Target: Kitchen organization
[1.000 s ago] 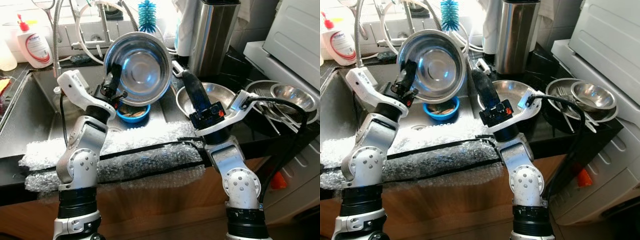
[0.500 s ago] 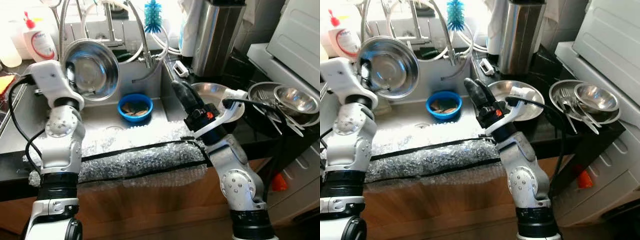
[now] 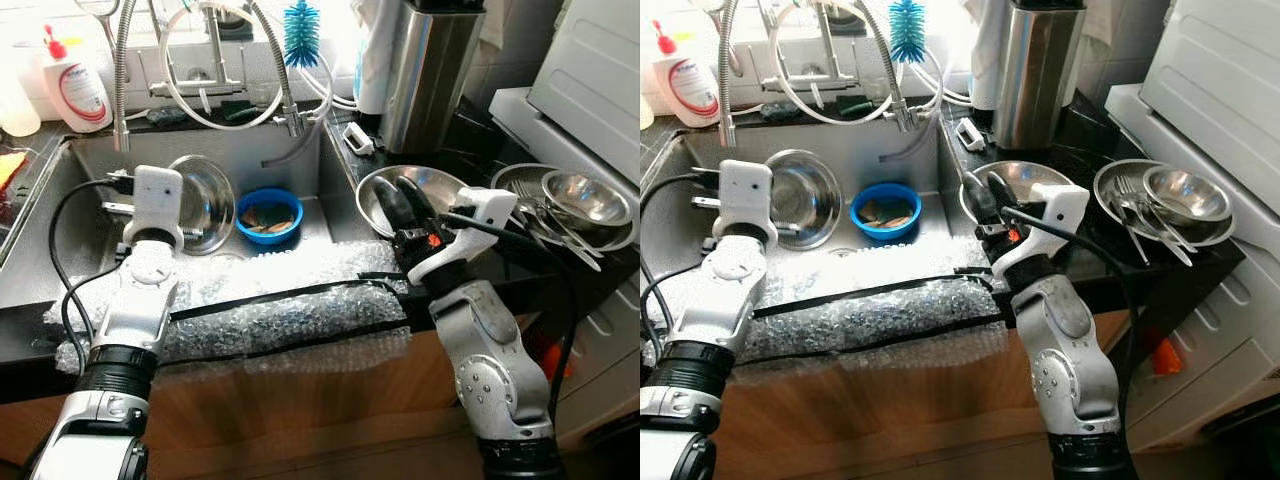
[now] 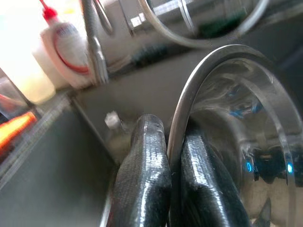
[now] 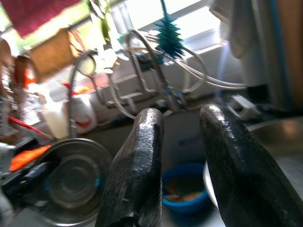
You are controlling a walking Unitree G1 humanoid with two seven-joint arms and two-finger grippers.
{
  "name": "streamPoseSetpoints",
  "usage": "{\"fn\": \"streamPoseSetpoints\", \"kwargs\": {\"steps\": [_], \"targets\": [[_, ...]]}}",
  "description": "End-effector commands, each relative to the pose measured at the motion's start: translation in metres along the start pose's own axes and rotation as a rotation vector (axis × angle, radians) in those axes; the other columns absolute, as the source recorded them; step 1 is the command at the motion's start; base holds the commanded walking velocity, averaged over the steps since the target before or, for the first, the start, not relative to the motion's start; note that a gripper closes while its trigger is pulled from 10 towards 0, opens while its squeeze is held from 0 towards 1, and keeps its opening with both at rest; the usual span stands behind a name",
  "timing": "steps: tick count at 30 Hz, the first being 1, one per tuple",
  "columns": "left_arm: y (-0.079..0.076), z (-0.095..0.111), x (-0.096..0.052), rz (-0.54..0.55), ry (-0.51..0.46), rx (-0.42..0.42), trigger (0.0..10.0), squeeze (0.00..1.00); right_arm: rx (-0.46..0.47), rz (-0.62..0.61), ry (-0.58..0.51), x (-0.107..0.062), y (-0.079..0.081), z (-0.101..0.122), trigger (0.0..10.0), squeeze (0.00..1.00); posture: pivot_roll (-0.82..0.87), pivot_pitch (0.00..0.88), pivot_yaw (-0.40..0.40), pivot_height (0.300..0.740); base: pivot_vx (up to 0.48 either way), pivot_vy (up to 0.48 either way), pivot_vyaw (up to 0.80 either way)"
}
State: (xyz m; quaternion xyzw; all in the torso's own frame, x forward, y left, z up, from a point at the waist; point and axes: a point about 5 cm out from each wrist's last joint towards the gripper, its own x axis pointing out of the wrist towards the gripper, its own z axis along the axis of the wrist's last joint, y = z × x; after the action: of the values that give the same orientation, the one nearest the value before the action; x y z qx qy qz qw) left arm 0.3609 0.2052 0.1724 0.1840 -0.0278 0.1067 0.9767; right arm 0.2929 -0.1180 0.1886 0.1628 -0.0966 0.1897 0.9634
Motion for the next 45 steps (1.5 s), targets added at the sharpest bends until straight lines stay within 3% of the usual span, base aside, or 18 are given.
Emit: {"fn": "streamPoseSetpoints", "kwargs": {"steps": [1,7,10,20,24,28,31,32,33,35,37,41,45], "targets": [[-0.003,-0.005,-0.001,-0.013,0.018,0.006,10.0,0.00,-0.047,-0.026,0.010,-0.003,-0.003,0.000,10.0,0.00,-0.09,0.000,0.003,0.740,0.000,0.000,0.00],[-0.004,-0.021,-0.002,-0.028,0.105,-0.030,10.0,0.00,-0.054,-0.110,0.053,-0.008,-0.011,-0.008,10.0,0.00,-0.09,0.000,0.005,0.740,0.000,0.000,0.00],[-0.006,-0.025,-0.004,-0.048,0.126,-0.042,10.0,1.00,-0.071,-0.174,0.081,-0.010,-0.019,-0.012,10.0,0.00,-0.08,0.000,0.005,0.740,0.000,0.000,0.00],[-0.007,-0.025,-0.004,-0.057,0.127,-0.055,10.0,1.00,-0.080,-0.243,0.103,-0.011,-0.028,-0.014,10.0,0.00,-0.08,0.000,0.002,0.740,0.000,0.000,0.00],[-0.006,-0.027,-0.002,-0.067,0.238,-0.296,10.0,1.00,-0.024,-0.297,0.137,-0.010,-0.034,-0.018,10.0,0.00,-0.08,0.000,0.003,0.740,0.000,0.000,0.00],[0.000,-0.026,0.002,-0.051,0.299,-0.390,10.0,1.00,0.009,-0.313,0.155,-0.011,-0.037,-0.020,10.0,0.00,-0.08,0.000,0.003,0.740,0.000,0.000,0.00],[-0.002,-0.025,0.003,-0.075,0.316,-0.409,10.0,1.00,0.020,-0.307,0.163,-0.011,-0.036,-0.021,10.0,0.00,-0.07,0.000,0.002,0.740,0.000,0.000,0.00],[-0.002,-0.024,0.004,-0.083,0.321,-0.403,10.0,0.72,0.022,-0.306,0.167,-0.011,-0.036,-0.022,10.0,0.00,-0.07,0.000,0.003,0.740,0.000,0.000,0.00],[-0.003,-0.023,0.005,-0.105,0.334,-0.394,10.0,0.00,0.031,-0.300,0.181,-0.010,-0.035,-0.023,10.0,0.00,-0.07,0.000,0.003,0.740,0.000,0.000,0.00],[-0.005,-0.022,0.006,-0.147,0.347,-0.370,10.0,0.00,0.031,-0.300,0.188,-0.010,-0.035,-0.024,10.0,0.00,-0.07,0.000,0.003,0.740,0.000,0.000,0.00],[-0.016,-0.024,0.004,-0.297,0.379,-0.248,10.0,0.00,0.033,-0.297,0.201,-0.010,-0.035,-0.025,10.0,0.00,-0.07,0.000,0.005,0.740,0.000,0.000,0.00],[-0.028,-0.033,-0.001,-0.431,0.418,-0.086,10.0,0.00,0.035,-0.292,0.203,-0.009,-0.034,-0.026,10.0,0.00,-0.07,0.000,0.011,0.740,0.000,0.000,0.00],[-0.038,-0.039,-0.008,-0.513,0.463,-0.049,10.0,0.00,0.039,-0.290,0.209,-0.009,-0.034,-0.026,10.0,0.00,-0.07,0.000,0.015,0.740,0.000,0.000,0.00]]}}
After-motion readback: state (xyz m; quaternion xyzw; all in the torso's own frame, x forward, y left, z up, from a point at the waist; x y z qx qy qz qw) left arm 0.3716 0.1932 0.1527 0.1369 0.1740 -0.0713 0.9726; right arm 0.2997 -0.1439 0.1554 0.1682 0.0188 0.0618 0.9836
